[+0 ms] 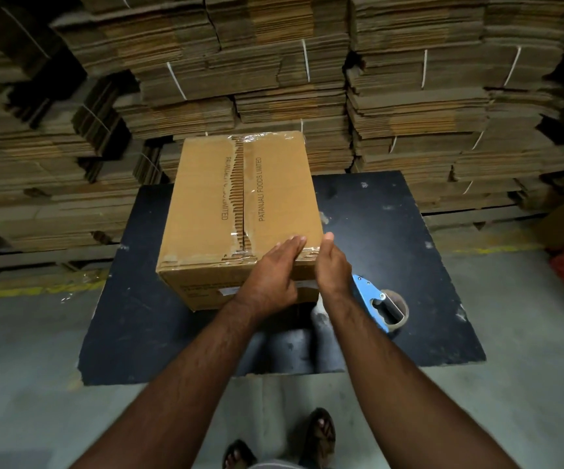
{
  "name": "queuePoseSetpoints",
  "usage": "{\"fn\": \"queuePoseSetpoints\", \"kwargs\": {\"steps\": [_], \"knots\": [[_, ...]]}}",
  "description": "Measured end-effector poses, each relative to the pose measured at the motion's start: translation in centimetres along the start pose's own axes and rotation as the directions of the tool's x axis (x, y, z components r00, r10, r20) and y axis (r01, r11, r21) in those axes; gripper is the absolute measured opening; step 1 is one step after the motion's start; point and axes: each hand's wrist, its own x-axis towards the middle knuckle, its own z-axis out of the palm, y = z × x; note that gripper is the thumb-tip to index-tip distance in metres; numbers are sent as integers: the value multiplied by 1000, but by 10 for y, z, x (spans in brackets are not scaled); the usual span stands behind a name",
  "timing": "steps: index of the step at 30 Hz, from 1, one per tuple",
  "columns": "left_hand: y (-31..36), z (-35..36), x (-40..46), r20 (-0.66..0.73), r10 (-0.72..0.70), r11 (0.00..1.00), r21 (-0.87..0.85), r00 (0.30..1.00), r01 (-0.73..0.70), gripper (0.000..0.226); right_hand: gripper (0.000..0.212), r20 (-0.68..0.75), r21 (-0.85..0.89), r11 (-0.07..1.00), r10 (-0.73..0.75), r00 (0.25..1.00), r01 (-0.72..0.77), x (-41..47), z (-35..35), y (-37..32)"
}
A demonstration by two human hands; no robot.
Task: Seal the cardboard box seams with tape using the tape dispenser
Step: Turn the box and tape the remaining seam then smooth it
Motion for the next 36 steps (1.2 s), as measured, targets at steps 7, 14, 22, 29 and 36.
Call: {"fn": "queuePoseSetpoints", "kwargs": {"steps": [7,14,22,29,36], "knots": [[-4,-30,2,-266,-92,983,-179,960,45,45,62,64,-100,938,-327,943,332,7,4,-15],[-82,-84,22,-456,-435,829,135,777,543,60,71,141,-297,902,-283,949,313,47,10,-28],[-118,-92,6,-262,-615,777,-42,744,628,78,69,174,-417,871,-206,963,262,43,6,-27],[-91,-65,-23,-203,-511,857,-49,835,513,82,68,124,-453,865,-179,976,216,21,-30,2],[-71,-47,-39,-201,-483,875,-68,852,480,82,69,89,-444,873,-183,979,203,1,-54,19]]}}
